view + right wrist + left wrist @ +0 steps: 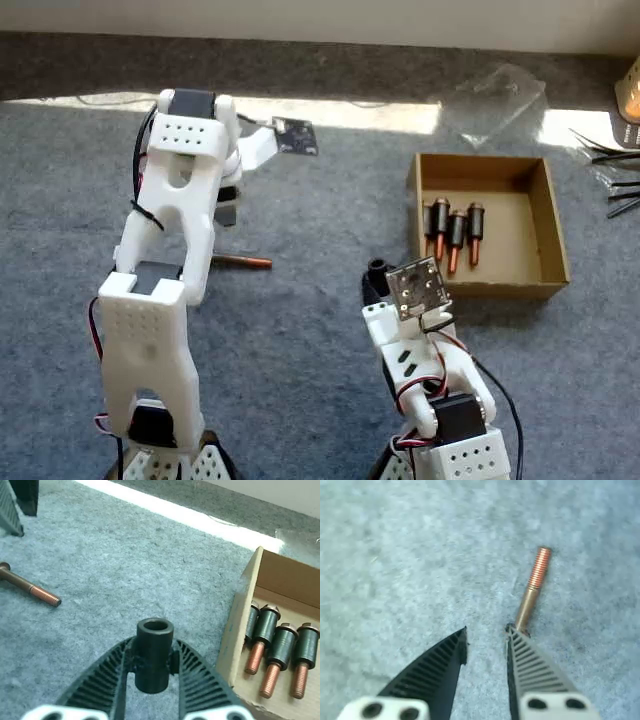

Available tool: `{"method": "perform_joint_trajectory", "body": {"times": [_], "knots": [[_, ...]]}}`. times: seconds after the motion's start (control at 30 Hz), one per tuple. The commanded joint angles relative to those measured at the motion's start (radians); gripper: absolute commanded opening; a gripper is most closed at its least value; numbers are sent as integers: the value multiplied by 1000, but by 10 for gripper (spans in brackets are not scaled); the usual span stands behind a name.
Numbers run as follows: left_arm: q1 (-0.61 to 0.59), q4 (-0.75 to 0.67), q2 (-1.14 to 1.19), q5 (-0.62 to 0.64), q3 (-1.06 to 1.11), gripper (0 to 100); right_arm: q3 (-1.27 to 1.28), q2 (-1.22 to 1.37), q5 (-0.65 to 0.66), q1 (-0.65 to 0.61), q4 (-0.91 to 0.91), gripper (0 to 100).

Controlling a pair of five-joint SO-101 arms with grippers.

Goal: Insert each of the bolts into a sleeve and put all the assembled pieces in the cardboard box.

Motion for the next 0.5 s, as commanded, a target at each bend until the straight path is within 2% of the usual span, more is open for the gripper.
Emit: {"method": "perform_joint_trajectory", "body": {"times": [0.0, 0.17, 0.27, 0.33, 0.47], "knots": [[36, 18, -18, 367, -208, 130, -5, -10, 11, 12, -5, 3], [35, 20, -16, 835, -380, 130, -5, -10, 11, 12, -5, 3], [28, 23, -18, 1068, -449, 130, -5, -10, 11, 12, -5, 3], [28, 28, -27, 1168, -472, 130, -5, -10, 11, 12, -5, 3], [28, 32, -108, 1235, -472, 130, -5, -10, 11, 12, -5, 3]]}}
